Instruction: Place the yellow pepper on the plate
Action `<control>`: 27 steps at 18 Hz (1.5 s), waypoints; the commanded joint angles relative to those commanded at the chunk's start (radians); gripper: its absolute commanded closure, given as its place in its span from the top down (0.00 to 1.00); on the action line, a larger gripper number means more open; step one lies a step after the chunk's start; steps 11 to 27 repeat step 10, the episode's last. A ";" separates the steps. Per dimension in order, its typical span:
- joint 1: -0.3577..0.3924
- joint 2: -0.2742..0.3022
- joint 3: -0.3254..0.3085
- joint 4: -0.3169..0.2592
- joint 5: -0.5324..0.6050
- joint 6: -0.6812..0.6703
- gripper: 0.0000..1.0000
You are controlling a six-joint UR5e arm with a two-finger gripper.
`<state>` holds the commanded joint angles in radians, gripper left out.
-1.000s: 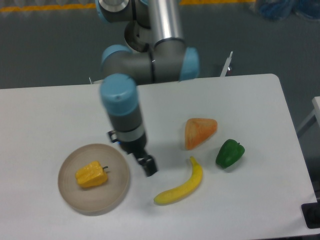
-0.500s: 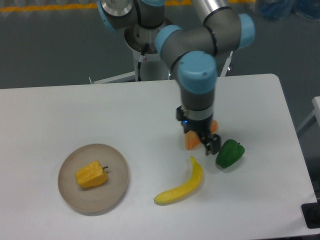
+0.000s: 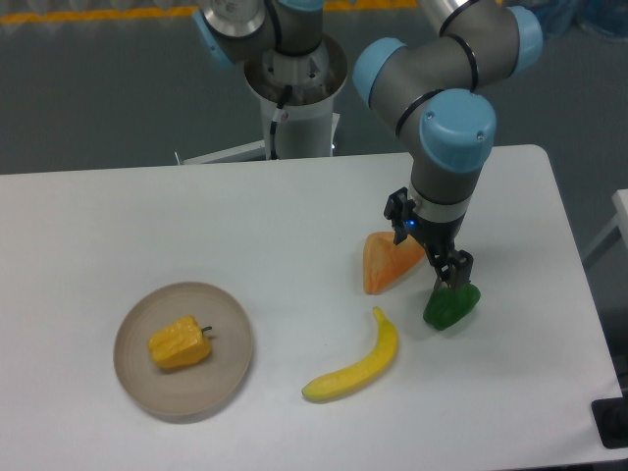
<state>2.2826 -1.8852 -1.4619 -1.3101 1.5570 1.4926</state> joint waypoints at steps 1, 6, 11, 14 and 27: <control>-0.002 -0.002 -0.005 0.005 -0.002 0.003 1.00; -0.005 -0.003 -0.006 0.009 0.005 0.008 1.00; -0.005 -0.005 -0.008 0.012 0.008 0.008 1.00; -0.005 -0.005 -0.008 0.012 0.008 0.008 1.00; -0.005 -0.005 -0.008 0.012 0.008 0.008 1.00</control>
